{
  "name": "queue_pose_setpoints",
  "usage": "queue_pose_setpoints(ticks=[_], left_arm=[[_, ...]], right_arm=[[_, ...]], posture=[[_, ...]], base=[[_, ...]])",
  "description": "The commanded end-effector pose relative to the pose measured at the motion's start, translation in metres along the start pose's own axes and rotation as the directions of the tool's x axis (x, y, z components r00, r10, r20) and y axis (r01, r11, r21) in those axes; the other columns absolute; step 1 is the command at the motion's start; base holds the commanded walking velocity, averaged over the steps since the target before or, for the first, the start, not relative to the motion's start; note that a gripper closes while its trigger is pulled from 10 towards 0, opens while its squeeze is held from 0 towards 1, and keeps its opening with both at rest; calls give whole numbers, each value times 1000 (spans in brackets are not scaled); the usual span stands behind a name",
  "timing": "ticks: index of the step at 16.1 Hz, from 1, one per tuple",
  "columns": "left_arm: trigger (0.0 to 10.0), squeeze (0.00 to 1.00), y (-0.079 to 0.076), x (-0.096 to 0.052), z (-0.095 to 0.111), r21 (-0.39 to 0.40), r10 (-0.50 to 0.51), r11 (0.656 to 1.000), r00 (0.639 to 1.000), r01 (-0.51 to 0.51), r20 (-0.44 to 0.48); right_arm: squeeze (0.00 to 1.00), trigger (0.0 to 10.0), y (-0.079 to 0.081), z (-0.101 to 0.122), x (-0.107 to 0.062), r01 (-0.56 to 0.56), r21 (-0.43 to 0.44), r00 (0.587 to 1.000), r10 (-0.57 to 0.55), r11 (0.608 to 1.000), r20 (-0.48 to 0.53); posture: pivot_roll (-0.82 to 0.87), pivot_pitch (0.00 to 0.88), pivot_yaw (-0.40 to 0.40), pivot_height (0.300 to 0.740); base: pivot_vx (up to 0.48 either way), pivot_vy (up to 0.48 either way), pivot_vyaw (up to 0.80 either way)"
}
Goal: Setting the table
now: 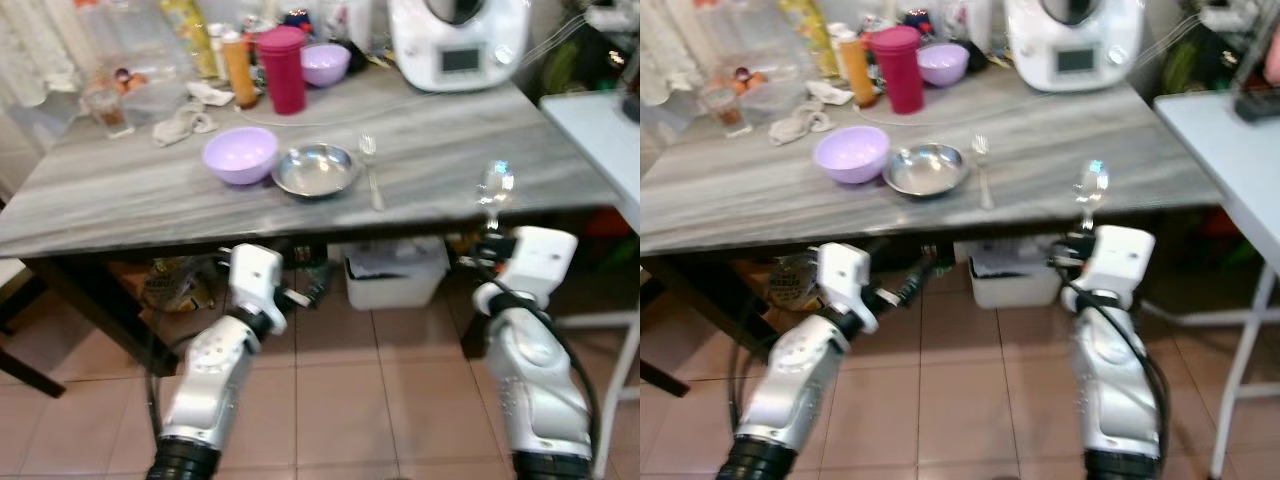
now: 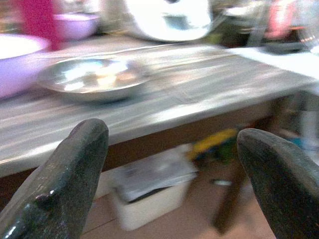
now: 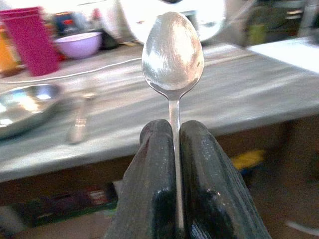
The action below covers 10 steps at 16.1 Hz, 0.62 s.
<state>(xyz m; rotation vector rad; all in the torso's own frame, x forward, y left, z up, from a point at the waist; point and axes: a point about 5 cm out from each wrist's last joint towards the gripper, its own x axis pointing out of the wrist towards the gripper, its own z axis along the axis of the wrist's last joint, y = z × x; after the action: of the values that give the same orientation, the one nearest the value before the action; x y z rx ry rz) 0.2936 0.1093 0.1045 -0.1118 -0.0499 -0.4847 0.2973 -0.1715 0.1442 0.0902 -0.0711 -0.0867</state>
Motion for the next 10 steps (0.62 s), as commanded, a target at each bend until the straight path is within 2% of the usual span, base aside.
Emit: queue_pose_setpoints(ticks=[1,3,5,6,7,8,10], left_arm=[[10000,0,10,-7,1,17,88,996,996,-88,-7],[10000,0,16,-15,4,34,142,989,990,-141,-1],[10000,0,29,-29,5,78,214,974,977,-214,9],[10000,0,38,-38,5,112,274,955,962,-274,13],[10000,0,53,-54,11,143,361,921,932,-363,34],[10000,0,58,-62,12,166,399,901,916,-400,41],[10000,0,71,-81,16,223,511,831,858,-510,60]], right_arm=[[0,10000,7,-2,3,-42,-1,999,42,999,-8],[0,10000,11,-2,7,-66,0,998,66,998,-13],[0,10000,19,-4,13,-90,7,996,90,996,-21],[0,10000,23,-7,15,-109,12,993,110,994,-31],[0,10000,36,-8,19,-159,18,987,160,987,-35],[0,10000,42,-9,21,-183,23,982,183,983,-37],[0,10000,50,-5,26,-228,10,973,228,974,-22]], posture=[[-234,80,59,740],[-187,91,45,740],[-135,99,13,740],[-110,94,0,740],[-58,80,-36,740],[-46,83,-42,740],[-22,93,-38,740]], base=[[0,0,0],[0,0,0],[0,0,0],[0,0,0],[0,0,0],[0,0,0],[0,0,0]])
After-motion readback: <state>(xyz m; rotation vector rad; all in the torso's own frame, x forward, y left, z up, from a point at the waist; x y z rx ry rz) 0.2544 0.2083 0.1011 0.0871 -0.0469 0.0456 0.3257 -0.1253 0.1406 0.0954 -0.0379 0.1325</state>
